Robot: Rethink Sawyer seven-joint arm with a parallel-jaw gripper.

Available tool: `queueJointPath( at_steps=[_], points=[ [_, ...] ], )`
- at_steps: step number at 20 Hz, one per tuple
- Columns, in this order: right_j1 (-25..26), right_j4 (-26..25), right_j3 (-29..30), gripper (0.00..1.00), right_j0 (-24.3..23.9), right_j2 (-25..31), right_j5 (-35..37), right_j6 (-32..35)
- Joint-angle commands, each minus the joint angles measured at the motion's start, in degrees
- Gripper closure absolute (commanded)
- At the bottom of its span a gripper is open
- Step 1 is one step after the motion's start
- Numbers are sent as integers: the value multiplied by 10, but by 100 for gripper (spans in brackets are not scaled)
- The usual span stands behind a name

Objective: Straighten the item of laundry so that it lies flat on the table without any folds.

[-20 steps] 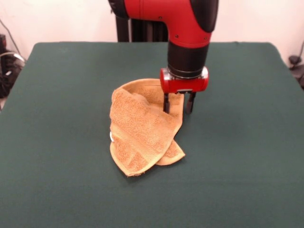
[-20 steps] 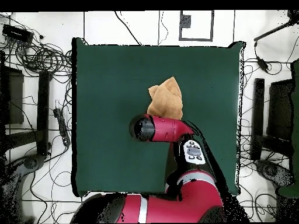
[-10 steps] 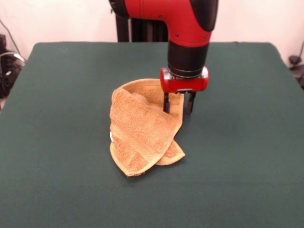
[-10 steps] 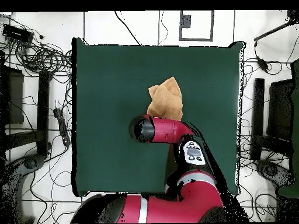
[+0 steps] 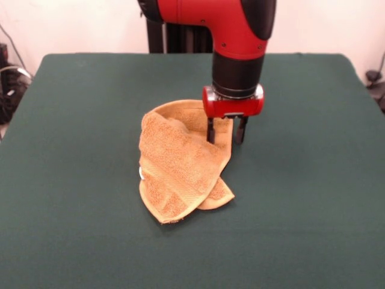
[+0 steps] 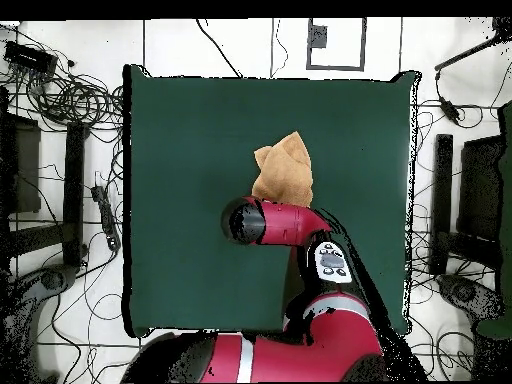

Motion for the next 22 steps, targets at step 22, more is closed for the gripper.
queueJointPath(
  at_steps=[22],
  points=[
    [-1,-3,10,0,8,55,-9,68]
  ],
)
